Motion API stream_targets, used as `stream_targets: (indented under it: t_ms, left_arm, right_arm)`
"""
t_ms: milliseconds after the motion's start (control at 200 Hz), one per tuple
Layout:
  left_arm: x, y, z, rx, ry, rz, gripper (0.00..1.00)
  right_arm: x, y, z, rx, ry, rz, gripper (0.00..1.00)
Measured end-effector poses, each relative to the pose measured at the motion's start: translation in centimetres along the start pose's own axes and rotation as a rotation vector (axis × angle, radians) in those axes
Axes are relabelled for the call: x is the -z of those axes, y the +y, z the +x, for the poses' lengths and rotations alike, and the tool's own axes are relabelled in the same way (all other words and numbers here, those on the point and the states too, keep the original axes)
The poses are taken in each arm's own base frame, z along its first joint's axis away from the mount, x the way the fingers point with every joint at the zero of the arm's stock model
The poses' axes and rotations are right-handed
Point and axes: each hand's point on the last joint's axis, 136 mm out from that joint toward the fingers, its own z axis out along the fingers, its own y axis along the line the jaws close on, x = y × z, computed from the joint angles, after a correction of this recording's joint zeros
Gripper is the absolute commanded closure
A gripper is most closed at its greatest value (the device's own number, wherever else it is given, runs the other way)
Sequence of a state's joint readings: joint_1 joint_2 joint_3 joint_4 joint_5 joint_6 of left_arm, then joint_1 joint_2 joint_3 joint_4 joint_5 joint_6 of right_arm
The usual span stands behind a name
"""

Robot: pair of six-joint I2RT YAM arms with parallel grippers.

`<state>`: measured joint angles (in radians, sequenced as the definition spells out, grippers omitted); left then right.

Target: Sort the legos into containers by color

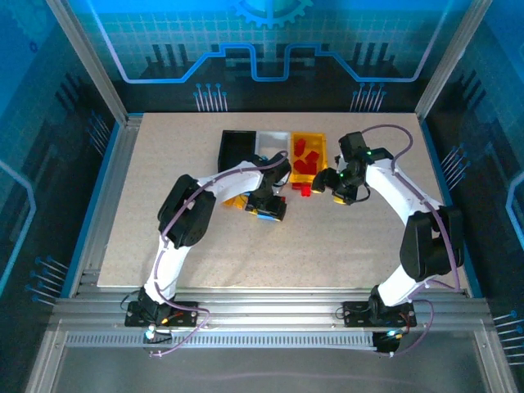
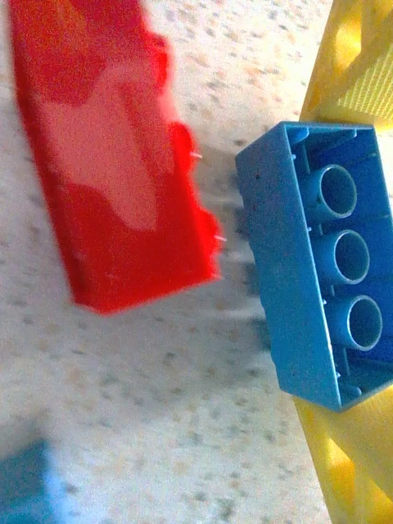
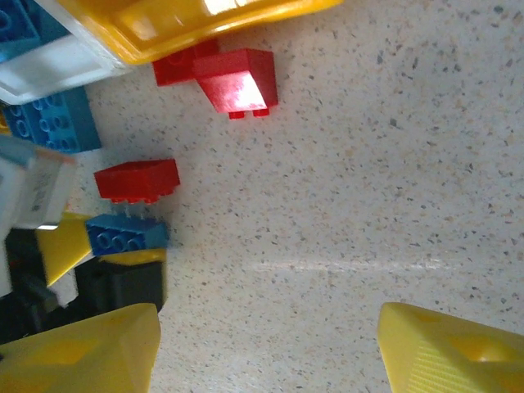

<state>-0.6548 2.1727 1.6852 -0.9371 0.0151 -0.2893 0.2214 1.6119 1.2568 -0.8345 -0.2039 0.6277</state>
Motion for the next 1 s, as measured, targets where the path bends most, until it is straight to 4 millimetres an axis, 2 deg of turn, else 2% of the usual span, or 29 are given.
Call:
stream_targets:
  t_ms: [110,240,295,430,565,660,755,911,1001]
  left_arm:
    - [2.0,0.0,0.3,0.012,-0.027,0.012,0.29]
    - [5.8,-0.2,-0.6,0.027,-0.105,0.052,0.29]
    - [7.5,-0.1,-1.7,0.038,-0.143,0.069,0.29]
    - [11.6,0.6,-5.8,0.072,-0.269,0.107,0.29]
    - [14.0,1.3,-10.1,0.085,-0.37,0.128,0.29]
    - [13.6,1.7,-12.5,0.091,-0.392,0.125,0.29]
    - [11.7,2.2,-14.2,0.103,-0.379,0.117,0.29]
    - [8.4,3.0,-15.1,0.122,-0.33,0.101,0.28]
    - [7.5,3.5,-15.4,0.134,-0.317,0.104,0.2]
  right_arm:
    - [-0.5,-0.5,0.7,-0.007,0.019,0.007,0.28]
    - [-0.7,-0.8,1.2,-0.013,0.029,0.008,0.28]
    - [-0.7,-0.7,1.3,-0.01,0.03,0.008,0.28]
    - [-0.8,-0.2,1.6,0.001,0.032,0.0,0.28]
    - [-0.9,0.2,2.0,0.015,0.04,-0.003,0.28]
    - [-1.0,0.5,2.3,0.025,0.046,-0.003,0.28]
    - [-0.9,0.5,2.6,0.029,0.052,-0.001,0.28]
    - [-0.6,0.4,3.1,0.026,0.064,0.007,0.28]
    - [-0.6,0.1,3.3,0.026,0.074,0.016,0.28]
